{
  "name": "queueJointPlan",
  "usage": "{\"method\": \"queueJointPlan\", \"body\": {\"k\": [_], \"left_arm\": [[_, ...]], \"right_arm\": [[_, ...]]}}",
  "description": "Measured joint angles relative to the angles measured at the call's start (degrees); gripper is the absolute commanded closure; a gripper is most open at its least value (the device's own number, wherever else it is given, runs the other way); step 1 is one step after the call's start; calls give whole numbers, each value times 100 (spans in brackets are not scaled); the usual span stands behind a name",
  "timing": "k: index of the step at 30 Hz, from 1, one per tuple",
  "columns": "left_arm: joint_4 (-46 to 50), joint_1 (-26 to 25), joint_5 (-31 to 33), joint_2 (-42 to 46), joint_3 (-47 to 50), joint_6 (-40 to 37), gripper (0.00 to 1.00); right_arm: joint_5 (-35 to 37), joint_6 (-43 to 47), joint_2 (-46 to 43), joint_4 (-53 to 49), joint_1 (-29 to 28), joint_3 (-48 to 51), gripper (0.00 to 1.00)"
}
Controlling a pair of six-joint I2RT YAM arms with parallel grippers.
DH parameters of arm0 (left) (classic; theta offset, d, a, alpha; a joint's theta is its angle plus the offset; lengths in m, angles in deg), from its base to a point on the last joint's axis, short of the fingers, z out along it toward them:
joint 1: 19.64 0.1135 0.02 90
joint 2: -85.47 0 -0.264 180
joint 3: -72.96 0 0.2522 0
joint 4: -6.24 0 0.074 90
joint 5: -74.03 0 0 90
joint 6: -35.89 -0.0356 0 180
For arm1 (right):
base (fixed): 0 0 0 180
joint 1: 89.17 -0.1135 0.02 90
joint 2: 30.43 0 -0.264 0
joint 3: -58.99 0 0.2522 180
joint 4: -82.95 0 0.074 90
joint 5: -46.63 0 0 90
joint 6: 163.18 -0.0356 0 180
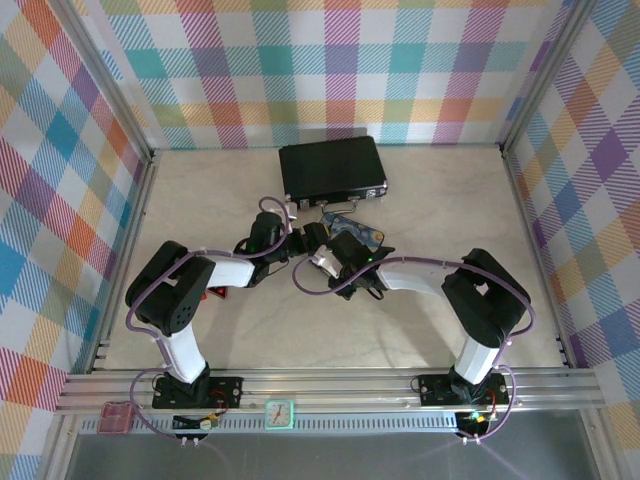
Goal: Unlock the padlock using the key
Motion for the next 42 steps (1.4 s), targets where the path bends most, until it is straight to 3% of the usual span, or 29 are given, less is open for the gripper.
{"method": "queueJointPlan", "body": {"k": [7, 15, 17, 19, 24, 27, 31, 38, 42], "left_arm": [[577, 151, -186, 741, 258, -11, 7], [1823, 481, -348, 2140, 361, -415, 5], [1976, 577, -350, 2330, 468, -437, 11], [2059, 629, -350, 2455, 627, -358, 27], [1720, 511, -271, 2514, 1316, 260, 42], [1486, 133, 26, 2511, 1639, 647, 47], [835, -306, 352, 2262, 1718, 1036, 47], [-420, -450, 409, 883, 1499, 1545, 56], [-905, -485, 433, 505, 1471, 1746, 68]], "right_arm": [[-304, -365, -31, 144, 50, 2, 100], [-540, -894, -114, 459, 155, 17, 100], [-568, -973, -114, 529, 155, 37, 100], [-608, -1062, -114, 623, 155, 74, 100], [-728, -1196, -114, 761, 162, 87, 100], [-780, -1233, -114, 787, 162, 87, 100], [-844, -1274, -109, 885, 162, 105, 100], [-885, -1307, -109, 1008, 162, 168, 100], [-885, -1338, -109, 1191, 162, 304, 100]]}}
